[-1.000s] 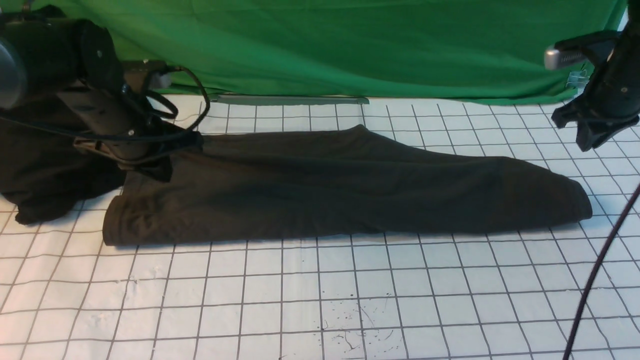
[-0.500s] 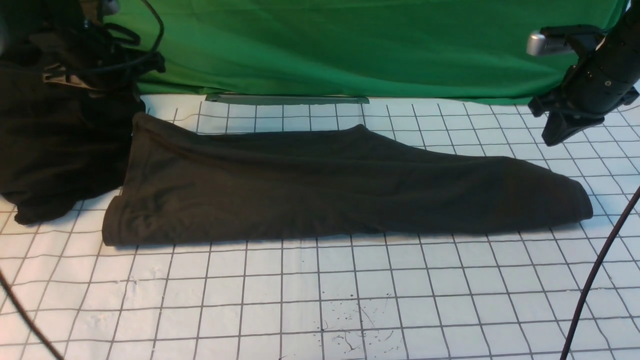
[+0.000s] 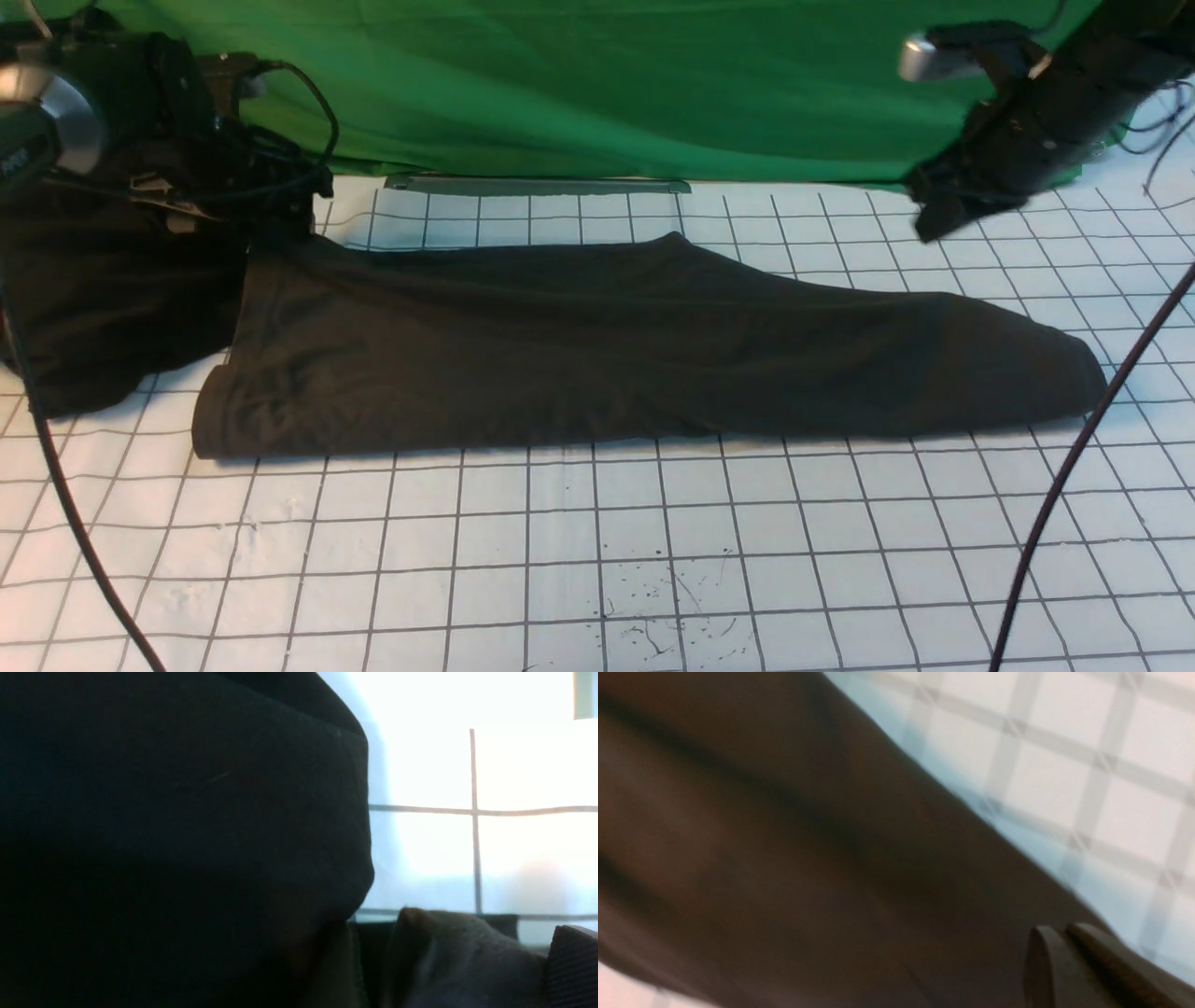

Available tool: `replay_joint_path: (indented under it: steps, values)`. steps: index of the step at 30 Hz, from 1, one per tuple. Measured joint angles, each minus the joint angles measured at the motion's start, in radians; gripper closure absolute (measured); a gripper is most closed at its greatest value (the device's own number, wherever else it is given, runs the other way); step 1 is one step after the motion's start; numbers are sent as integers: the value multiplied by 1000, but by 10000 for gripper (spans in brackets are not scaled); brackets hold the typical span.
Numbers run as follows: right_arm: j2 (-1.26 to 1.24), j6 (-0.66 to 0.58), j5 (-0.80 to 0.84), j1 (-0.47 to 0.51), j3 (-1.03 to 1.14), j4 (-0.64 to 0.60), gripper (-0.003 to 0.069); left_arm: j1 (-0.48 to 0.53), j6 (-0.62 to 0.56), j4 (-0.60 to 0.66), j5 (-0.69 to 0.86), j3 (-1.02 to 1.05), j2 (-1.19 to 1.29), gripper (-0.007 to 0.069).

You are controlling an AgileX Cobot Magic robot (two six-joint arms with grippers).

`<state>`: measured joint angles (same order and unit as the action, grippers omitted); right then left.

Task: Fold a long-sleeved shirt over a white checkered tablecloth.
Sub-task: 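Pull the folded dark garment lengthwise by its ends to straighten it flat on the table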

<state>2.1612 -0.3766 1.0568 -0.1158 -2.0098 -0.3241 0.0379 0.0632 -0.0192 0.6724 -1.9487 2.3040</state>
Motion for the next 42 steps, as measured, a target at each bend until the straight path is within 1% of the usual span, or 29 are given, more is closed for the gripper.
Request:
replay_joint_path:
  steps: [1,2,3,5,7,8,9,11,12,14,17,23,24,25,26,27,29,30,31,34,38,40,42]
  values:
    - [2,-31,-61,-25,0,-47,577,0,-13,4,-5,0,6,119]
    - [6,-63,-116,-50,0,-84,519,0,-20,6,-5,0,14,165]
    - [12,-75,-155,-61,0,-106,489,0,-23,7,-3,-1,19,201]
    - [35,-116,-260,-98,0,-154,367,0,-32,13,5,-1,28,322]
    - [69,-137,-387,-128,0,-171,279,-1,-34,19,17,-1,29,487]
    - [88,-143,-443,-137,0,-173,256,-2,-37,19,19,-1,27,533]
    - [88,-143,-443,-139,0,-173,252,-3,-37,19,20,-1,27,543]
    - [133,-149,-550,-161,0,-177,240,-5,-45,19,22,-1,19,596]
    - [162,-150,-594,-176,0,-177,251,-5,-47,19,24,-1,16,601]
    - [192,-153,-622,-187,0,-177,268,-5,-48,19,24,-1,11,602]
    - [230,-156,-643,-203,0,-178,288,-5,-49,19,24,-2,5,601]
    - [301,-161,-650,-222,0,-178,297,-5,-63,32,27,-3,4,601]
    - [308,-161,-658,-222,0,-185,310,-5,-63,32,27,-4,4,601]
    - [308,-161,-660,-222,-1,-186,335,-5,-63,32,29,-4,4,601]
    - [308,-161,-661,-222,-1,-187,379,-5,-63,32,29,-4,4,601]
    - [308,-161,-662,-222,-1,-189,456,-5,-63,32,30,-5,4,601]
    - [308,-170,-661,-223,-2,-190,573,-5,-63,32,32,-6,4,601]
    - [308,-174,-657,-224,-4,-190,606,-5,-63,32,33,-6,4,601]
    - [308,-179,-655,-224,-9,-190,623,-5,-63,32,33,-6,4,601]
    - [298,-190,-643,-224,-30,-172,648,-5,-63,32,38,-6,-4,601]
    - [281,-190,-644,-222,-64,-141,652,-5,-63,30,40,-6,-19,601]
    - [272,-181,-655,-217,-88,-124,652,-5,-63,19,39,-6,-31,601]
    - [267,-136,-675,-203,-97,-118,652,-6,-63,7,37,-6,-33,601]
